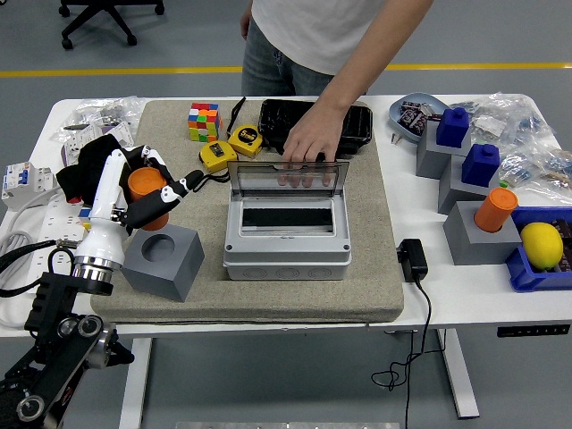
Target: Fetch the battery,place it into the box,close the lid of the box
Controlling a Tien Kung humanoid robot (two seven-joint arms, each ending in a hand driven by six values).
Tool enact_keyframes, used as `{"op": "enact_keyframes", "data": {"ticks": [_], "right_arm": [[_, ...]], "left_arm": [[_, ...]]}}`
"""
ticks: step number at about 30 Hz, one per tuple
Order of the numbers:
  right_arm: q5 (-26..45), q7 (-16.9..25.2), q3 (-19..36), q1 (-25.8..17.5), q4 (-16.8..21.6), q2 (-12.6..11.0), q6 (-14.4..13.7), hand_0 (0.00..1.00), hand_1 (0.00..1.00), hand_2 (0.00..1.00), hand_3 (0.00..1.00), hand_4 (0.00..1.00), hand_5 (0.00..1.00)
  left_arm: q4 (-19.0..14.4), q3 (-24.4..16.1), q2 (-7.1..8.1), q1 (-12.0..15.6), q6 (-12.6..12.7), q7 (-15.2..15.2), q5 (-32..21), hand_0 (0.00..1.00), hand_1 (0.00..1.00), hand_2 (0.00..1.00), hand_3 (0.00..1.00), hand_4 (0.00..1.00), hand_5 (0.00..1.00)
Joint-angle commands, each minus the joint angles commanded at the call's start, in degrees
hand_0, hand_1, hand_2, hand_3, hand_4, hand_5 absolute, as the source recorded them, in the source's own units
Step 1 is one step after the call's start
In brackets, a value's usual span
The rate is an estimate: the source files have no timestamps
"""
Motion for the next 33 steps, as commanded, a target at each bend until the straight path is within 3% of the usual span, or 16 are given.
{"op": "enact_keyframes", "data": {"ticks": [1, 13, 18, 19, 24, 25, 33], "right_arm": [[-0.01, 0.00, 0.01, 0.04, 0.00, -0.01, 0.00, 0.775, 0.715, 0.712, 0.751, 0.998, 0.998], [-0.09, -0.03, -0.01, 0.14, 0.00, -0.05, -0.04, 0.775, 0.715, 0.712, 0.752, 0.998, 0.998], [-0.09, -0.05, -0.08, 0.16, 0.00, -0.08, -0.04, 0.775, 0.715, 0.712, 0.752, 0.998, 0.998], [-0.09, -0.05, -0.06, 0.17, 0.00, -0.08, -0.06, 0.775, 0.713, 0.712, 0.751, 0.998, 0.998], [0.16, 0.06, -0.10, 0.29, 0.00, -0.12, -0.11, 0.775, 0.713, 0.712, 0.751, 0.998, 0.998], [0.18, 0.06, -0.09, 0.30, 0.00, -0.14, -0.12, 0.776, 0.713, 0.712, 0.751, 0.998, 0.998], [0.36, 0.01, -0.01, 0.20, 0.00, -0.20, -0.19, 0.776, 0.714, 0.712, 0.750, 0.998, 0.998]], "left_arm": [[0.04, 0.40, 0.04, -0.23, 0.11, 0.03, -0.05, 0.063, 0.020, 0.013, 0.003, 0.998, 0.487], [1.19, 7.63, 1.17, -3.82, 2.70, -0.02, 2.13, 0.062, 0.017, 0.012, 0.007, 0.998, 0.501], [2.50, 12.29, 1.93, -6.22, 4.15, 0.63, 8.43, 0.062, 0.017, 0.012, 0.007, 0.998, 0.501], [2.73, 12.89, 2.04, -6.60, 4.11, 0.95, 9.84, 0.068, 0.019, 0.012, 0.003, 0.998, 0.238], [3.84, 15.72, 2.52, -8.47, 3.11, 3.28, 17.40, 0.068, 0.019, 0.012, 0.003, 0.998, 0.238], [3.93, 15.85, 2.50, -8.71, 2.80, 3.88, 18.80, 0.065, 0.018, 0.013, 0.022, 0.998, 0.002], [4.30, 16.15, 2.28, -10.35, 2.06, 6.77, 24.89, 0.055, 0.018, 0.014, 0.027, 0.998, 0.002]]}}
